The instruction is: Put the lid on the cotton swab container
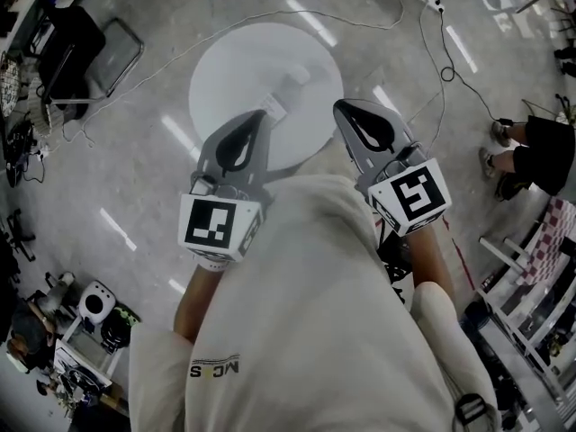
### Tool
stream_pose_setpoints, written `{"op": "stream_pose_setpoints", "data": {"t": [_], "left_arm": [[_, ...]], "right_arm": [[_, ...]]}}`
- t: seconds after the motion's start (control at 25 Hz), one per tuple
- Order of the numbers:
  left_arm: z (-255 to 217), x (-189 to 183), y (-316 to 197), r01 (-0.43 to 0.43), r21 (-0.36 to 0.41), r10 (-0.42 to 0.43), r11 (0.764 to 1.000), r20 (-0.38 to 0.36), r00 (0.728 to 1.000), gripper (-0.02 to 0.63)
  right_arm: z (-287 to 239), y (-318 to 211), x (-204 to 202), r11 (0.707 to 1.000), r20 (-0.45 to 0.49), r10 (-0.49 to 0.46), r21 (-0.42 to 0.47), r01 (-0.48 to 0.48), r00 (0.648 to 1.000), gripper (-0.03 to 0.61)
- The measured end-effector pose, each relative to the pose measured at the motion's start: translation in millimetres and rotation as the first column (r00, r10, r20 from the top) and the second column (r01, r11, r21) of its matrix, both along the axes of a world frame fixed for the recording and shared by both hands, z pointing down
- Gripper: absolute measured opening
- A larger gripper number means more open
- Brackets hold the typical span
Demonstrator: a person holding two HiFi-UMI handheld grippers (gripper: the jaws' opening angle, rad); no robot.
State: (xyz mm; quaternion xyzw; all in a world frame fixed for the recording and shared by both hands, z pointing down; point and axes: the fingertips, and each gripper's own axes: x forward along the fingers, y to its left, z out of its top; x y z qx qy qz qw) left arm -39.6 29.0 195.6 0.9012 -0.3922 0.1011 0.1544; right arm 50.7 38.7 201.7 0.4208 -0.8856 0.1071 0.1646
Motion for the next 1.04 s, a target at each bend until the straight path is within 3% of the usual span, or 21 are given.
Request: {"op": "stream_pose_setpoints", "data": {"t": [0.32, 0.6, 1.04], "left_arm": [[0, 14, 9, -0.038, -0.002, 0.038, 0.999, -0.01, 0.999, 0.0], [-7, 26, 10, -0.055, 0.015, 0.055, 0.998, -0.007, 0.998, 0.0], [-5, 16, 12, -0.055, 0.009, 0.055, 0.998, -0.005, 0.998, 0.0]], "right_arm": [[-16, 16, 4, 0.998, 0.014, 0.028, 0.049, -0.029, 1.0, -0.002], [-13, 19, 6, 0.999, 0.03, 0.039, 0.027, -0.04, 0.999, -0.002], [-14, 21, -15, 0.999, 0.047, 0.025, 0.033, -0.026, 0.999, -0.002]]}}
